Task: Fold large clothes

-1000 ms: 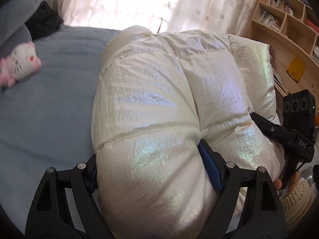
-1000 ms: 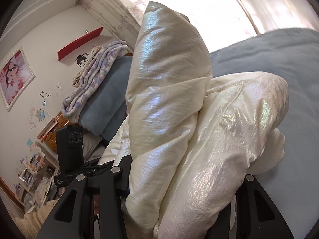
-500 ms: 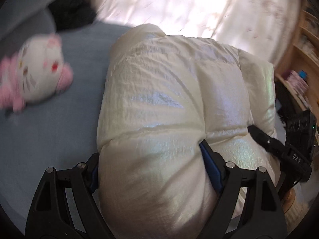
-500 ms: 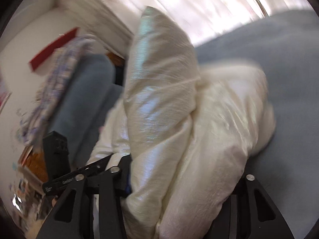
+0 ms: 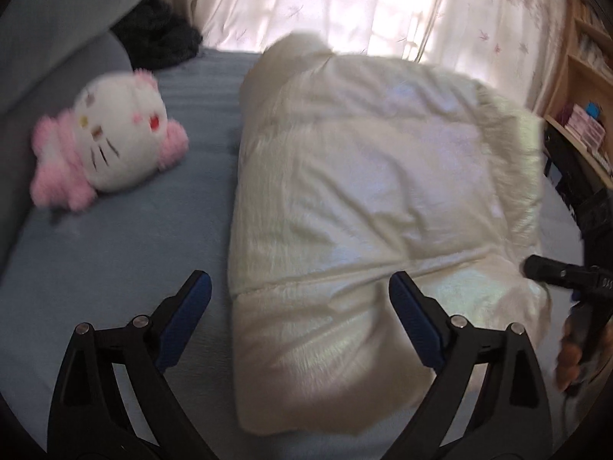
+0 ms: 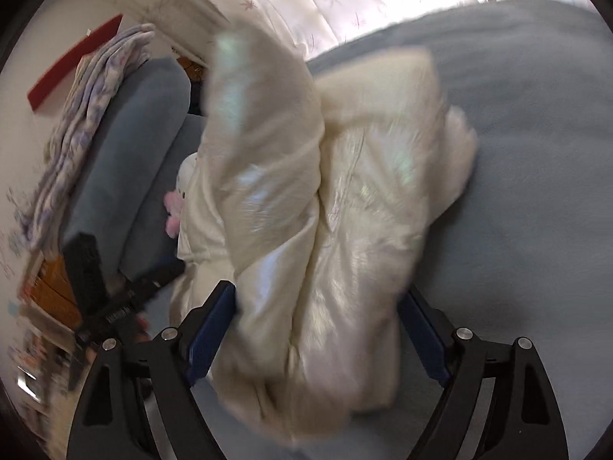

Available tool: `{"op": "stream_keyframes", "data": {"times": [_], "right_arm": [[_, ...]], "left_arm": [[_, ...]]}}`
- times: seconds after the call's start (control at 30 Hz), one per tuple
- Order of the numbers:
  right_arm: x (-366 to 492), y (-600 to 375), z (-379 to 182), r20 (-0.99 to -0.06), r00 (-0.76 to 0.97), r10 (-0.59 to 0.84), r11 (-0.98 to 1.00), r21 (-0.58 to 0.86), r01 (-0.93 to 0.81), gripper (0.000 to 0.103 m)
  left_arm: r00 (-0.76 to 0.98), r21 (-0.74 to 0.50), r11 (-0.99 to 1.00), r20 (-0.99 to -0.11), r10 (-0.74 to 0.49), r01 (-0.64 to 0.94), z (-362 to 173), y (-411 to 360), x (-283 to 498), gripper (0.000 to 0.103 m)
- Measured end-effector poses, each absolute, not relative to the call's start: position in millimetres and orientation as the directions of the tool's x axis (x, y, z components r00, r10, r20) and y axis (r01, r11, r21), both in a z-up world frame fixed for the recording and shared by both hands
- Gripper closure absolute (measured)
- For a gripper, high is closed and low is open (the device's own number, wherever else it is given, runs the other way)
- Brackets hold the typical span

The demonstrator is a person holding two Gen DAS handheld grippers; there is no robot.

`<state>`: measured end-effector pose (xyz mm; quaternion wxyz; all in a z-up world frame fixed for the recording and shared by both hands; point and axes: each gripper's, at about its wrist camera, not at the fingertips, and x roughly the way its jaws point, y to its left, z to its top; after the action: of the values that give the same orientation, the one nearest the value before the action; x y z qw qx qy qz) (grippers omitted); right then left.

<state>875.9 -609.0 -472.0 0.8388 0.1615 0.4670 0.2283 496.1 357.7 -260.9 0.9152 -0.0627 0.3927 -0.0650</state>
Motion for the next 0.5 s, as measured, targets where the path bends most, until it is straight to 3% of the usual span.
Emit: {"op": "stream_keyframes", "data": {"times": [0.17,0.27,0.33,0.37,0.5], "right_arm": [[885,-666,-433,-0.623,0.625,0.470,0.882,0.361,-0.303,0.016],[915,-677,-422,-0.568,0.679,0.465,0.884,0.331,-0.329,0.018],[942,-675,-422,-0.546,0.696,0.466,0.884,0.326,-0.336,0.033],[945,-652,-418,-0.540,0.700,0.467,0.883,0.319,-0.343,0.037],[992,-645,-443,-0.589,0.741,0.323,0.946,0.190,-0.262,0.040]], "left_arm": [[0.737,-0.166,0.986,-0.662,-0.136,0.033,-215,358,510,0.011],[0.749,-0.136,0.990,-0.659,-0.064,-0.035,-200,346,524,0.020],[0.746,-0.102,0.993,-0.666,-0.018,-0.067,-196,333,535,0.032],[0.741,-0.091,0.992,-0.672,0.001,-0.084,-198,329,542,0.033],[0.724,-0.091,0.986,-0.689,0.037,-0.138,-219,322,574,0.035]]}}
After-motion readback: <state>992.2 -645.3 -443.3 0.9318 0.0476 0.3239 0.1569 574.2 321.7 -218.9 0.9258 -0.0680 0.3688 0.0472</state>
